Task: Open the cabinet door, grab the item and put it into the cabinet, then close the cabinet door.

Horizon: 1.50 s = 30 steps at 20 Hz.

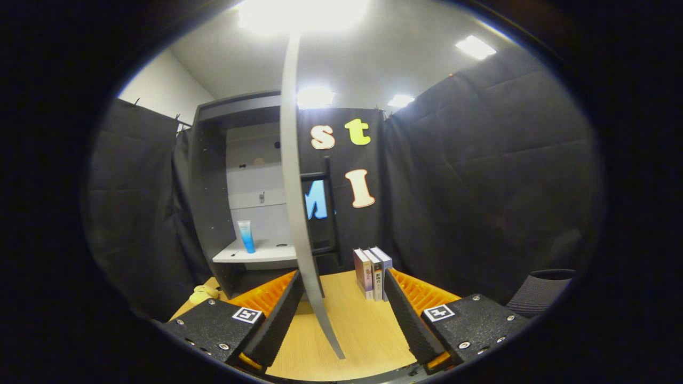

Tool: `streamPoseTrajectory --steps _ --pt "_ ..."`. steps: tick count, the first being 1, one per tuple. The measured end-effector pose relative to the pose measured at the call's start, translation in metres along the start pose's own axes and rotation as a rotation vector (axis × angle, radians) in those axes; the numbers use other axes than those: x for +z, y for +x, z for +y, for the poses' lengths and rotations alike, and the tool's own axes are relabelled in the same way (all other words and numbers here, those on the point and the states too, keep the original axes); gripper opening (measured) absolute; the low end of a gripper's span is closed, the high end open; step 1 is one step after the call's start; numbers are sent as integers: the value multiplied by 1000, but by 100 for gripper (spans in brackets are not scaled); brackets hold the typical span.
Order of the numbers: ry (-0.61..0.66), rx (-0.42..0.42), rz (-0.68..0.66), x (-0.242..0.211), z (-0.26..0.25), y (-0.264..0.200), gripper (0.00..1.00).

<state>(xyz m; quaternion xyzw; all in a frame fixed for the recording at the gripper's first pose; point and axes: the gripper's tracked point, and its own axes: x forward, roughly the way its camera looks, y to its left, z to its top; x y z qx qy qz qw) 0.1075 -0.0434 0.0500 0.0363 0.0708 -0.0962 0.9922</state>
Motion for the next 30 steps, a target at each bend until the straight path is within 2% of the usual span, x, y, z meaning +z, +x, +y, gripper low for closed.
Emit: streamPoseTrajectory --steps 3,9,15,16,20,24,30 --pt "27 -83 -33 15 -32 9 93" --pt "-44 -208 -48 34 -59 54 93" --pt "-98 -245 -75 49 -43 72 93" --pt "-120 -252 -95 51 -41 70 90" --pt "-97 -177 -84 46 -11 62 90" --pt "-127 -160 -92 46 6 57 89" --pt "-122 -60 -86 40 51 55 89"
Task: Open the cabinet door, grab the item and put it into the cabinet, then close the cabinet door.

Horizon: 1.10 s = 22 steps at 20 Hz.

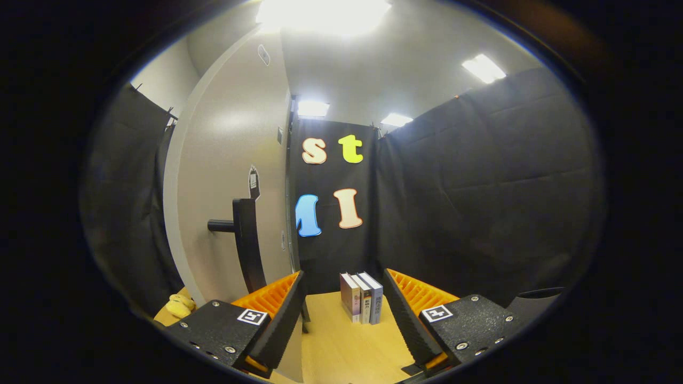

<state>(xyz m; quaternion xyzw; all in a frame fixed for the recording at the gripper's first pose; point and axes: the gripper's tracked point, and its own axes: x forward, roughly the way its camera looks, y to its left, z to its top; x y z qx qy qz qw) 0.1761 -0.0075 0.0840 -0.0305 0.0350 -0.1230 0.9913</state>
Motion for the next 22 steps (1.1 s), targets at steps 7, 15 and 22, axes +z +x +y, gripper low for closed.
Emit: streamPoseTrajectory --steps 7,15,22 --pt "-5 120 -1 1 66 2 89" --pt "12 208 6 0 126 12 89" --pt "7 304 53 -11 182 29 92"
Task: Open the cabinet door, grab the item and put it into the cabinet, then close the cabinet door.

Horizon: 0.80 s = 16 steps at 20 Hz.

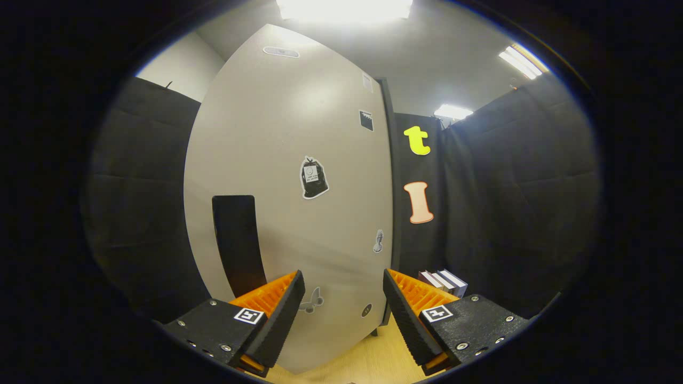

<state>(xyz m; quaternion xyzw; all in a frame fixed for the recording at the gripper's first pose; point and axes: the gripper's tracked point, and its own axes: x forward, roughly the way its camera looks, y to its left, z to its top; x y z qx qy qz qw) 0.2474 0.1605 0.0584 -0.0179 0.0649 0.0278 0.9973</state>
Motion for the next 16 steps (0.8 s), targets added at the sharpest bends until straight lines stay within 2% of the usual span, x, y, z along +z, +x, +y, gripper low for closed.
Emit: streamPoseTrajectory --steps 8,16 --pt "9 114 34 -17 64 40 93" --pt "29 148 20 -18 76 42 93"
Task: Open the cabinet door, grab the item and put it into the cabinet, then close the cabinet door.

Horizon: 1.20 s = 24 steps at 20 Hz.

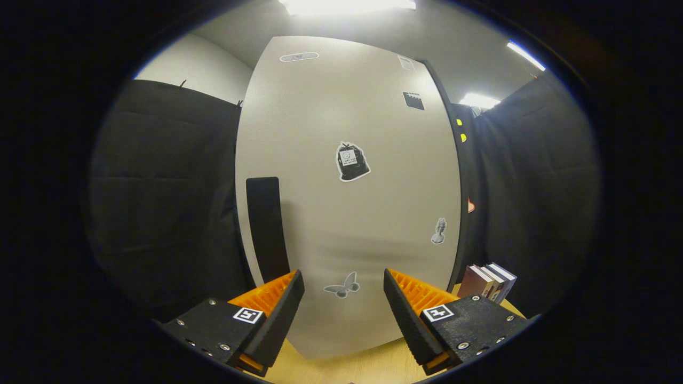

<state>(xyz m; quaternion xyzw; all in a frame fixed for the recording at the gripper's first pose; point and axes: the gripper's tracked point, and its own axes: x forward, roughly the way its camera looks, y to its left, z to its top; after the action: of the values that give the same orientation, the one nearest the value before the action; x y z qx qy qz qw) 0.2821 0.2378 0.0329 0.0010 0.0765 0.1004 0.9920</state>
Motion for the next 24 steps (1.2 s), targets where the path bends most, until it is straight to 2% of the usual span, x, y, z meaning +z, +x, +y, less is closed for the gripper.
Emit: streamPoseTrajectory --steps 12,24 --pt "11 -31 -48 2 -44 -71 93" --pt "-24 -69 -73 -39 -81 -149 93"
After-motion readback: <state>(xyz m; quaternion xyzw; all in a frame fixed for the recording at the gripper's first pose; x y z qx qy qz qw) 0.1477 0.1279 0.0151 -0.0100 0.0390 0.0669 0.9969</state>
